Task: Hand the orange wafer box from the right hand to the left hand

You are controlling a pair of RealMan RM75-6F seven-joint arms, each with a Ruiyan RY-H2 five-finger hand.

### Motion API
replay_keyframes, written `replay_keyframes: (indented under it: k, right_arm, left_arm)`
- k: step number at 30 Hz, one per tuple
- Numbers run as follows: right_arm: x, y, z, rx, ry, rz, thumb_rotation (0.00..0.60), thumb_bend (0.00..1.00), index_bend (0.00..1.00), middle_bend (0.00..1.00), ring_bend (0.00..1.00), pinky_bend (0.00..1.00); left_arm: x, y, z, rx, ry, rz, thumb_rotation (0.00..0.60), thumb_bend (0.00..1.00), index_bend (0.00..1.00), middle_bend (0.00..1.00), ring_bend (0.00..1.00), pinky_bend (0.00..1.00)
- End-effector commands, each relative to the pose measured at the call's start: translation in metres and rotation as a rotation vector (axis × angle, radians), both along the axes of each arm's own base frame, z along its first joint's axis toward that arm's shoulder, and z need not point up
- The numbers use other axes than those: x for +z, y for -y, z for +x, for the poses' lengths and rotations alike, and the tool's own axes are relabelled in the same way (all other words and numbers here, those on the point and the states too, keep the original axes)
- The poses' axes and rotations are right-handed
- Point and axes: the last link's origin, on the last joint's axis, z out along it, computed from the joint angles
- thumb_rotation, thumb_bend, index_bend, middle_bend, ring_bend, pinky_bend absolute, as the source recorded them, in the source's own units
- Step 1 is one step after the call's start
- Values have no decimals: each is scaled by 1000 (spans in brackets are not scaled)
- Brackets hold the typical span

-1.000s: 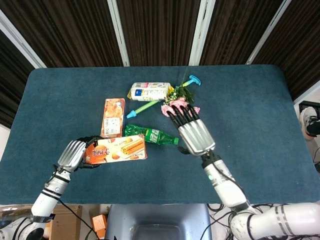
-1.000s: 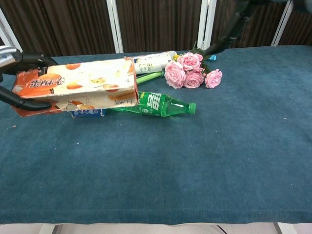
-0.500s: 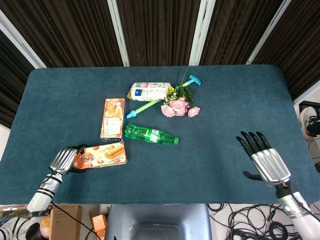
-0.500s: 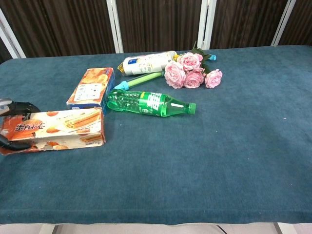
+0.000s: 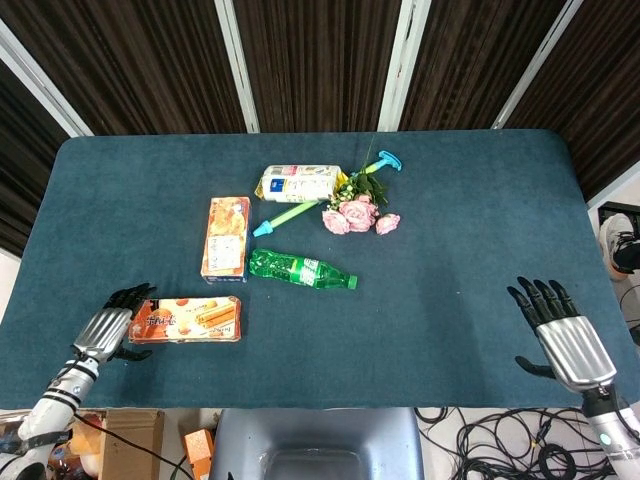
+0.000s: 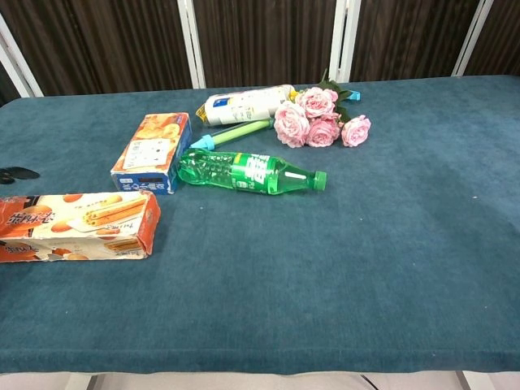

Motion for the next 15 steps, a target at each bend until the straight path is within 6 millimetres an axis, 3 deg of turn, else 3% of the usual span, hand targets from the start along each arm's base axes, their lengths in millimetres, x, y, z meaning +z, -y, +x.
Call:
replay_keyframes:
  k: [1,4,8,15]
  right_arm:
    - [1,-17,-15,-40,-13,-56,600,56,0,0,0,0]
    - [-5,-32,-30,-103,-32,-112,600,56,0,0,0,0]
    - [-17,-41,-41,-165,26,-182,600,56,0,0,0,0]
    - [-10,-47,-46,-167,61,-243,600,56,0,0,0,0]
  left_arm:
    - [46,49,5,-13,-76,86,600,221,0,0,0,39]
    - [62,91,-1,16,-124,214,600,260,0,0,0,31]
    - [55,133,-9,75,-134,337,600,279,0,0,0,27]
    - [58,145,-3,21,-133,347,600,285,0,0,0,25]
